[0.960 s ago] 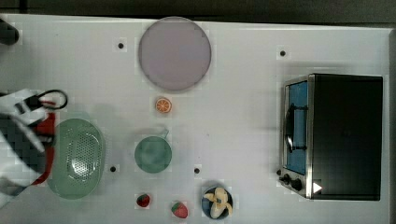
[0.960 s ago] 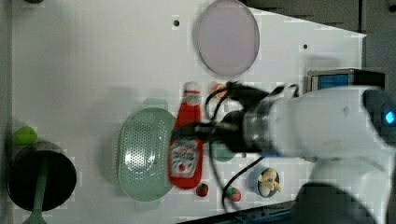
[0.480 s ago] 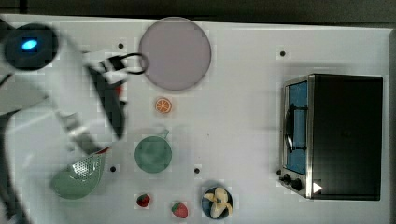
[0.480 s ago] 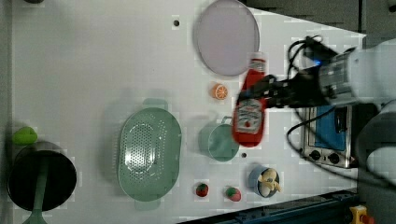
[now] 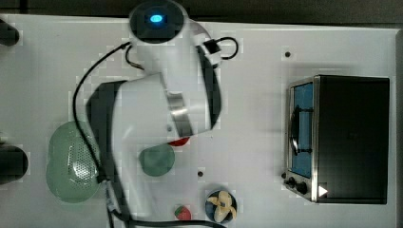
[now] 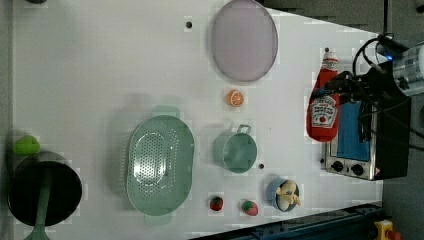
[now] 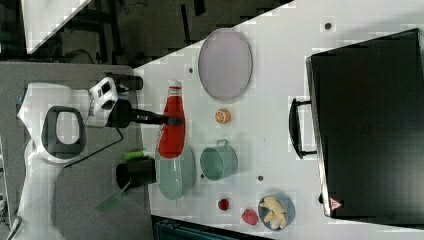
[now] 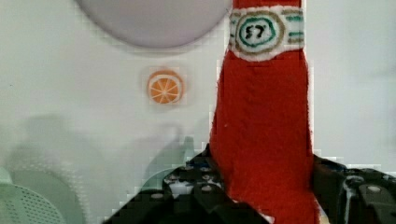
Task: Pick ketchup from strainer and place it on the table
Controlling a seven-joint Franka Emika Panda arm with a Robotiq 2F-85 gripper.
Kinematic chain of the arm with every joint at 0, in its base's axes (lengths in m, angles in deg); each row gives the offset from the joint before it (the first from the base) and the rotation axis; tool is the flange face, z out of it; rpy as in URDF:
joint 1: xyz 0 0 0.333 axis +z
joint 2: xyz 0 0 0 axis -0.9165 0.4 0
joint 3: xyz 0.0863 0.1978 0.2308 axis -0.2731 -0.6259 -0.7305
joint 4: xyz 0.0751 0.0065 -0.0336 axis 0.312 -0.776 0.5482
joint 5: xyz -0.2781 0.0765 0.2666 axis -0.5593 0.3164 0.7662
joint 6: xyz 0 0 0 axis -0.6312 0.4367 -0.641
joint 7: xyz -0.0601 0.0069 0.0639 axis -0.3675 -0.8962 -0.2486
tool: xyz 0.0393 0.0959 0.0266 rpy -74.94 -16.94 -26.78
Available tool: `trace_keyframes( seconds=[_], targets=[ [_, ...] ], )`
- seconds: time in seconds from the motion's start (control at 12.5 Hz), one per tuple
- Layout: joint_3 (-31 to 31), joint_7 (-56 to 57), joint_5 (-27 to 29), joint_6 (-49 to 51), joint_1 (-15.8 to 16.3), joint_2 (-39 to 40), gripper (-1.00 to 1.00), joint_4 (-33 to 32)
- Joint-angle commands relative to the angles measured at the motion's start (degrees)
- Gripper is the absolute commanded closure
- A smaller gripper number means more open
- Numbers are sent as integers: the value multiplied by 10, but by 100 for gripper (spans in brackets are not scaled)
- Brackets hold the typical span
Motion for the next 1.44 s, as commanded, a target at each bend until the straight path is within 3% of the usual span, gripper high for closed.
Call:
trace_keyframes(
  seconds=[0.08, 0.4, 0.8, 0.88, 1.2, 1.44],
  targets=[
    [9, 93, 6, -10, -22, -20, -13, -28],
    [44, 112, 6, -133, -49, -18, -13, -133],
    [90, 112, 6, -299, -51, -6, -13, -260],
    [95, 111, 6, -330, -51, 1, -20, -275],
    [96, 107, -4, -363, -51, 25, -99, -289],
    [88, 107, -1, -357, -51, -14, -100, -255]
  ],
)
